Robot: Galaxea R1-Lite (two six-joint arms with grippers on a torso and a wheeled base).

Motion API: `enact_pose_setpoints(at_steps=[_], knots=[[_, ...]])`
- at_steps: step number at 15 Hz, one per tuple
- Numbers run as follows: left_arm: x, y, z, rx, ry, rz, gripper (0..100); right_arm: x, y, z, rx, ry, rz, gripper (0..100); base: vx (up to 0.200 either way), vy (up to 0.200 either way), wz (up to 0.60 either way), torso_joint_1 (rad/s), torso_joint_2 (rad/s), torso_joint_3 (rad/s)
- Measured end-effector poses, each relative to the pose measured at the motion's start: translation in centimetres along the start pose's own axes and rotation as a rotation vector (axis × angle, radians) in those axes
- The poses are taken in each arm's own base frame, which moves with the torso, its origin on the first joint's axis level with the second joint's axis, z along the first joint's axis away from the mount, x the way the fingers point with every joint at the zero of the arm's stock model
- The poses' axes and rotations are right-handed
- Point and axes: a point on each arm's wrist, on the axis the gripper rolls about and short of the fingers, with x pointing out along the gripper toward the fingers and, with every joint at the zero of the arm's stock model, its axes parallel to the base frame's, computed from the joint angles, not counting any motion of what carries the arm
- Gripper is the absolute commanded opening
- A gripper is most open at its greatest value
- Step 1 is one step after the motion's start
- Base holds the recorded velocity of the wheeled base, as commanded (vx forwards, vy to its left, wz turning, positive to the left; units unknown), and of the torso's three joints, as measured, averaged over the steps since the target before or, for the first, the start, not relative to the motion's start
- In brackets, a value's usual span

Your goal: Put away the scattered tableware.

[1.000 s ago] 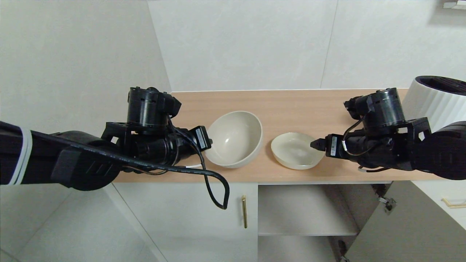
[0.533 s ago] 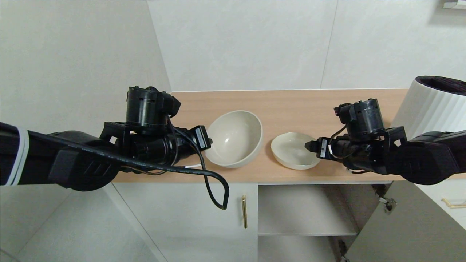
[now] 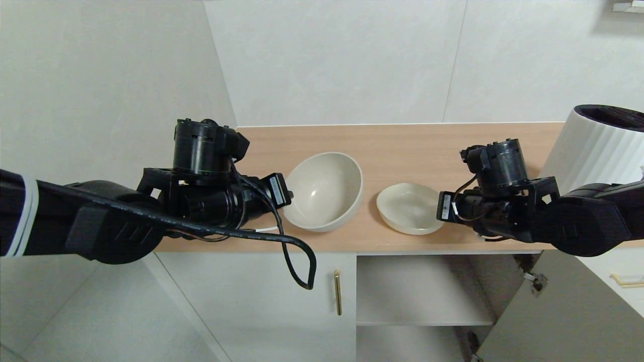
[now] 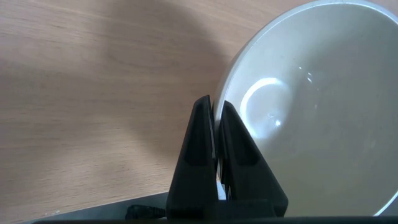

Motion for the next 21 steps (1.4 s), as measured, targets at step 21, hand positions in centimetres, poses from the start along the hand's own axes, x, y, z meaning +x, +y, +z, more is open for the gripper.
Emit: enact_pose_setpoints(at_steps=[21], knots=[[-7.0, 0.0, -2.4, 0.182, 0.072, -0.015, 0, -13.2, -4.0, 1.4, -0.093, 0.204, 0.246, 0, 0.0, 0.0, 0.0, 0.0, 0.0, 0.0]])
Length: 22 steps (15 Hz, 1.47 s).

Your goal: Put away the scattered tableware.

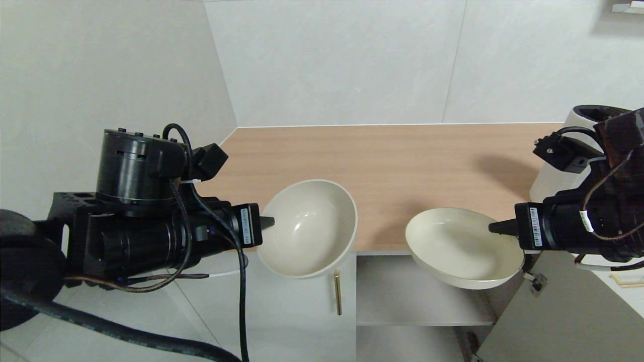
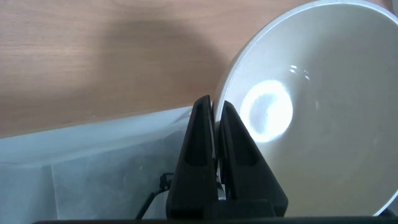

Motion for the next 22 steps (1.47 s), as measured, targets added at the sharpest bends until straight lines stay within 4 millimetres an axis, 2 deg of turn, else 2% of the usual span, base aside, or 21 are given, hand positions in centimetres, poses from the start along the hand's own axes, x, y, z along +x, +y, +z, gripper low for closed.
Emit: enact_pose_setpoints(at_steps=[2, 5, 18, 22], knots=[[-0.2, -0.1, 0.1, 0.002, -0.004, -0.005, 0, -0.2, 0.0, 0.0, -0.008, -0.005, -0.002, 0, 0.0, 0.0, 0.0, 0.0, 0.0, 0.0], [-0.2, -0.2, 0.0, 0.003, -0.002, -0.006, 0, 0.0, -0.2, -0.4, -0.039, 0.005, -0.009, 0, -0.2, 0.0, 0.0, 0.01, 0.0, 0.002], [0.2, 0.0, -0.5, 0.042, 0.019, 0.005, 0, 0.6, -0.3, -0.9, -0.049, 0.029, -0.018, 0, 0.0, 0.0, 0.0, 0.0, 0.0, 0.0], [0.2, 0.0, -0.8, 0.063, 0.028, 0.007, 0, 0.7, -0.4, -1.0, -0.056, 0.036, -0.019, 0, 0.0, 0.0, 0.0, -0.138, 0.35, 0.196]])
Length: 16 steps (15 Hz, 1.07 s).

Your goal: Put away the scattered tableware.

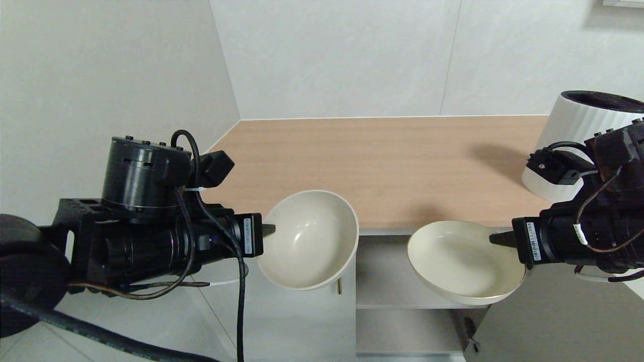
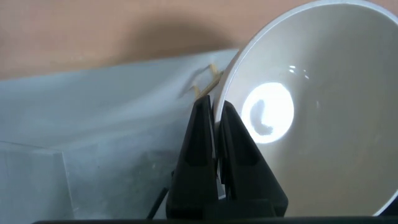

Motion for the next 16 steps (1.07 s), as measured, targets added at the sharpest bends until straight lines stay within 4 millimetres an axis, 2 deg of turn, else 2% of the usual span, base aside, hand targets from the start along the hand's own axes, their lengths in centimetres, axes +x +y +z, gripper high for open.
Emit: enact_pose_setpoints(at_steps=[9, 16], knots=[[0.04, 0.02, -0.05, 0.002, 0.002, 0.001, 0, 0.18, 0.0, -0.07, 0.0, 0.007, 0.0, 0, 0.0, 0.0, 0.0, -0.182, 0.47, 0.288], [0.08, 0.03, -0.1, 0.002, 0.005, 0.001, 0, 0.59, 0.0, -0.15, -0.001, 0.02, -0.004, 0, 0.0, 0.0, 0.0, -0.106, 0.38, 0.269]])
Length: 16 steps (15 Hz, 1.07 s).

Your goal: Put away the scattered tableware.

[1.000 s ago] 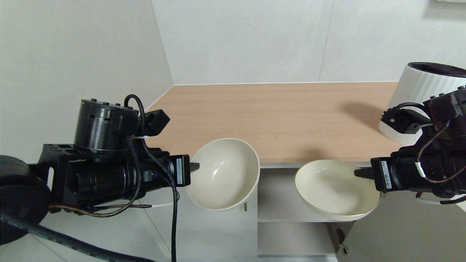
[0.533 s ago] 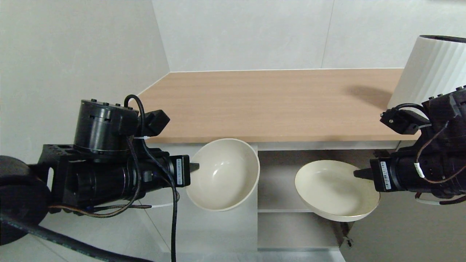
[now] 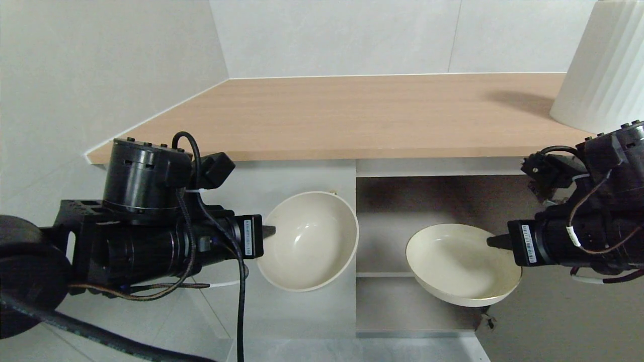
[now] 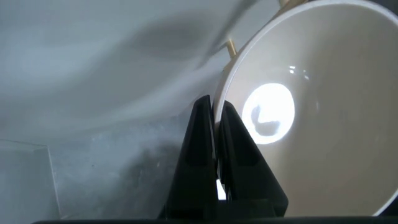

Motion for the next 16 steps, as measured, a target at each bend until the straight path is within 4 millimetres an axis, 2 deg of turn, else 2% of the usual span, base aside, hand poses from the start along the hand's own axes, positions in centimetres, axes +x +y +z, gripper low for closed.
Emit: enact_pose_setpoints(at_steps=[5, 8, 12, 16], knots=[[0.0, 0.0, 0.0, 0.0, 0.002, -0.001, 0, 0.4, 0.0, -0.1, -0.001, 0.012, -0.005, 0, 0.0, 0.0, 0.0, -0.007, 0.03, 0.017], [0.1, 0.0, -0.1, 0.001, 0.003, -0.002, 0, 2.1, 0.1, -0.2, -0.003, 0.052, -0.018, 0, 0.0, 0.0, 0.0, 0.0, 0.0, 0.0], [0.1, -0.1, -0.1, 0.001, 0.003, -0.002, 0, 5.8, 0.1, -0.9, -0.006, 0.1, -0.034, 0, 0.0, 0.0, 0.0, 0.0, 0.0, 0.0], [0.1, -0.1, -0.1, 0.001, 0.004, -0.002, 0, 11.5, -0.4, -1.7, 0.008, 0.118, -0.106, 0, 0.0, 0.0, 0.0, 0.0, 0.0, 0.0]])
